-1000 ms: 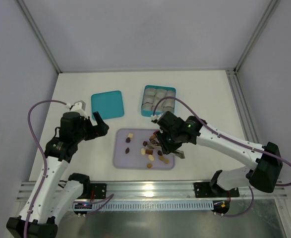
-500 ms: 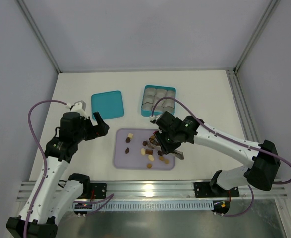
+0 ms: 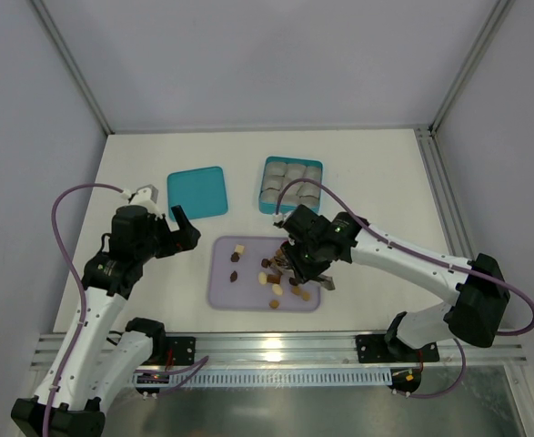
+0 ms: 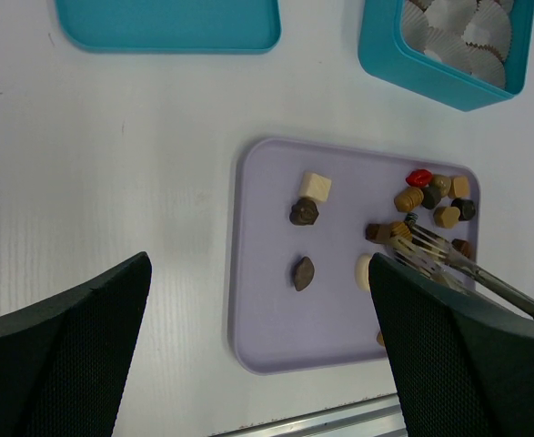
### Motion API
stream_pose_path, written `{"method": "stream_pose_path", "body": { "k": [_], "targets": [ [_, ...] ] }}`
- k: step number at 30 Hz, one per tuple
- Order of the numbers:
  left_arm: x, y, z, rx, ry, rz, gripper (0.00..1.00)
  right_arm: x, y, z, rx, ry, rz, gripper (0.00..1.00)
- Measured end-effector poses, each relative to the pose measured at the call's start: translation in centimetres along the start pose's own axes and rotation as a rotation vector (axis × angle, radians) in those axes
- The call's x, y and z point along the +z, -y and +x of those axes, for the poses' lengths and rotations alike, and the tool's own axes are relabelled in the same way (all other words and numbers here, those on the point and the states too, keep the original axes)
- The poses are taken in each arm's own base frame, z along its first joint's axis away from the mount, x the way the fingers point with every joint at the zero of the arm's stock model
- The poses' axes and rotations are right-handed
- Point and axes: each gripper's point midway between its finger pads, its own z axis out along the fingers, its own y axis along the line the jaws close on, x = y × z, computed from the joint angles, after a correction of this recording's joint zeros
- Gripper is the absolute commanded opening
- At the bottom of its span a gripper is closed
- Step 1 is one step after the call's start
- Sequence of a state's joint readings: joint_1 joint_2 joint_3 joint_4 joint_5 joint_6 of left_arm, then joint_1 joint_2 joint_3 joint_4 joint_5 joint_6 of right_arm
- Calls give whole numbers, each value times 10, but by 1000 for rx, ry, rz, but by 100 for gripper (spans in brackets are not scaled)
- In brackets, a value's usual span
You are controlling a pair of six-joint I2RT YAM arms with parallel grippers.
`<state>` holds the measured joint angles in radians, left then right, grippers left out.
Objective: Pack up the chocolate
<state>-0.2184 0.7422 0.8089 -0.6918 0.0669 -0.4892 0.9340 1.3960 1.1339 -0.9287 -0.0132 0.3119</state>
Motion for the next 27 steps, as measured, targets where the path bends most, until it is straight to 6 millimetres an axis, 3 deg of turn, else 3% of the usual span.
{"method": "stream_pose_path", "body": {
  "k": [8,16,27],
  "targets": [
    [0,0,0,1,0,-1,100,1,4,-4,8,14,15,26],
    [0,0,0,1,0,-1,100,-2,10,-8,25,24,31,25],
    [0,0,0,2,-1,0,100,-31,19,-30,69,109,22,25]
  ]
}}
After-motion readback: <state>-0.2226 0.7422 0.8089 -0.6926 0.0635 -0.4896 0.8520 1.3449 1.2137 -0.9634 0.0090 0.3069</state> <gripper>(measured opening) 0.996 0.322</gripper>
